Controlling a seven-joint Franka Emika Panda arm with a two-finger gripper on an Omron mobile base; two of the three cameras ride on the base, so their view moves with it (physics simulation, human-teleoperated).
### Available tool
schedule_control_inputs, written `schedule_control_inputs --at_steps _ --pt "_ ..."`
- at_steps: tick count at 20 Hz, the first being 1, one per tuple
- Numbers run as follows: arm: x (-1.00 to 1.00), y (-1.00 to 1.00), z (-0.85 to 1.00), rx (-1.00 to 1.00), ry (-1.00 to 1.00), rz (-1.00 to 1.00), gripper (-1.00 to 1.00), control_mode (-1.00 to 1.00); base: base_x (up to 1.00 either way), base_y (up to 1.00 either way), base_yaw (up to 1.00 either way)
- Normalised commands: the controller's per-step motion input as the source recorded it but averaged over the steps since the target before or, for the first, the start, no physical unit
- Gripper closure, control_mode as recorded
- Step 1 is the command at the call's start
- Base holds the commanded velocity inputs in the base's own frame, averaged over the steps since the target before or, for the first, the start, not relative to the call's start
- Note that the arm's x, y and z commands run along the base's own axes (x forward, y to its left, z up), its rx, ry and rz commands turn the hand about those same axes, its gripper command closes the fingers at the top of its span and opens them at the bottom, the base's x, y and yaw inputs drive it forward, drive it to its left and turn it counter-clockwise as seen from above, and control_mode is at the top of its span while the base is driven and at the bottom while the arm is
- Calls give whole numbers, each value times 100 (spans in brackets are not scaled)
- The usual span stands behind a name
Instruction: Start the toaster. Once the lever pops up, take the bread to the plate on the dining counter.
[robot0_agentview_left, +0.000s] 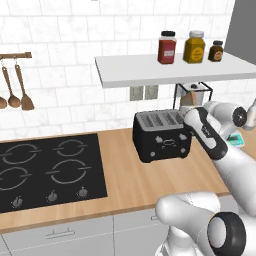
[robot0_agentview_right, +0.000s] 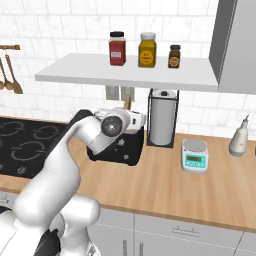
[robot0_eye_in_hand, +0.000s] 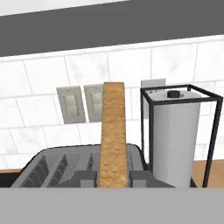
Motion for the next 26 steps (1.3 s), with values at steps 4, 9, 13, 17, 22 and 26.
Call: schedule_control_inputs --at_steps 4,9,13,17,22,26 --pt "-100 0 88 3 15 0 100 -100 0 0 0" --pt "-100 0 67 0 20 0 100 -100 0 0 0" --pt "-100 0 30 0 8 0 100 -100 0 0 0" --pt "-100 7 8 0 1 0 100 -100 0 0 0" --pt "-100 18 0 0 13 0 100 -100 0 0 0" --pt "-100 17 0 1 9 0 100 -100 0 0 0"
